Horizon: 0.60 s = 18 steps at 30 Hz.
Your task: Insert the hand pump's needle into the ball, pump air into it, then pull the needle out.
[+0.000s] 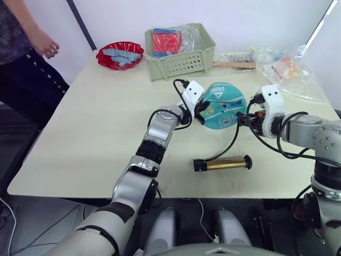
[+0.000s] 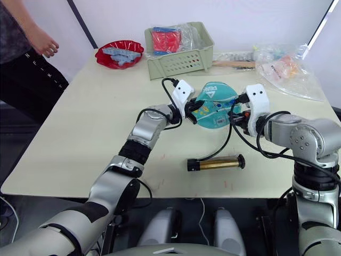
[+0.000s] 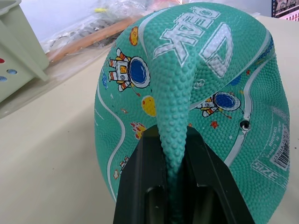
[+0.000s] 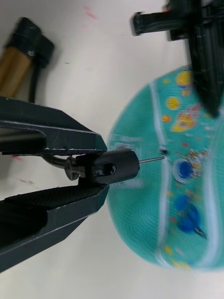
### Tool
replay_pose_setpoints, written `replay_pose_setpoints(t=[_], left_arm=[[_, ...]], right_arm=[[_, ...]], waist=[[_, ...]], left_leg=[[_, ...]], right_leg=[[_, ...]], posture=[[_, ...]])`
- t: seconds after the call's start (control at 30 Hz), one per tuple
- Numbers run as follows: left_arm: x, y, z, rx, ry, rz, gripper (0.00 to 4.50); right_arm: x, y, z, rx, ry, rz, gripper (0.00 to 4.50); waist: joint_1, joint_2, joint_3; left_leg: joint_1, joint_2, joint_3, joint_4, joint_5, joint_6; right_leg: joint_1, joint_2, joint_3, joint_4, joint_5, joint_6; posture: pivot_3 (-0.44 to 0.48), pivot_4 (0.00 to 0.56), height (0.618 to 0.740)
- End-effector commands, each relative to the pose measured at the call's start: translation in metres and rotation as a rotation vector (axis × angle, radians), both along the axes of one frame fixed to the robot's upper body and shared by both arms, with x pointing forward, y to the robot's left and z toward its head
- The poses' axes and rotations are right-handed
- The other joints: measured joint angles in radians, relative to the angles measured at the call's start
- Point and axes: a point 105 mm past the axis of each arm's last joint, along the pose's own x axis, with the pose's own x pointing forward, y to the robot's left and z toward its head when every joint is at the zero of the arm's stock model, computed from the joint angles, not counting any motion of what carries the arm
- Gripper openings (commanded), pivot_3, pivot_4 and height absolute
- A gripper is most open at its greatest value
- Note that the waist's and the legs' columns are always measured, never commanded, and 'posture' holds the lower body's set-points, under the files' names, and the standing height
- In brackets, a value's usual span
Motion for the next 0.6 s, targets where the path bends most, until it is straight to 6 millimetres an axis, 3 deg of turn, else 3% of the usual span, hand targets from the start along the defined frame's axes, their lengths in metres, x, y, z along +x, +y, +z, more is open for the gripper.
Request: replay_pose_setpoints(t=[0.03, 0.27, 0.6], left_arm=[[-0.001, -0.011, 0.008, -0.005, -0.022, -0.006, 0.01], [-0.003, -0.014, 0.007, 0.002, -0.026, -0.016, 0.01], [-0.005, -0.021, 0.009, -0.001, -0.041, -0.022, 0.01]], right_arm=[[0.007, 0.006, 0.012, 0.018, 0.003, 0.000, 0.38], [0.023, 0.005, 0.030, -0.021, 0.015, -0.014, 0.38], [0.028, 0.012, 0.024, -0.044, 0.141, 0.044, 0.38]], waist=[[0.000, 0.000, 0.000], [0.001, 0.000, 0.000], [0.000, 0.000, 0.000]], left_leg=[[0.000, 0.000, 0.000, 0.000, 0.000, 0.000], [0.000, -0.002, 0.000, 0.000, 0.000, -0.001], [-0.001, -0.002, 0.000, 0.000, 0.000, -0.001]], right_leg=[[0.000, 0.000, 0.000, 0.000, 0.000, 0.000], [0.000, -0.003, -0.001, 0.000, 0.000, 0.001], [0.000, -0.004, -0.001, -0.001, 0.001, 0.001]], posture=[[0.000, 0.150, 0.738], [0.000, 0.150, 0.738], [0.000, 0.150, 0.738]])
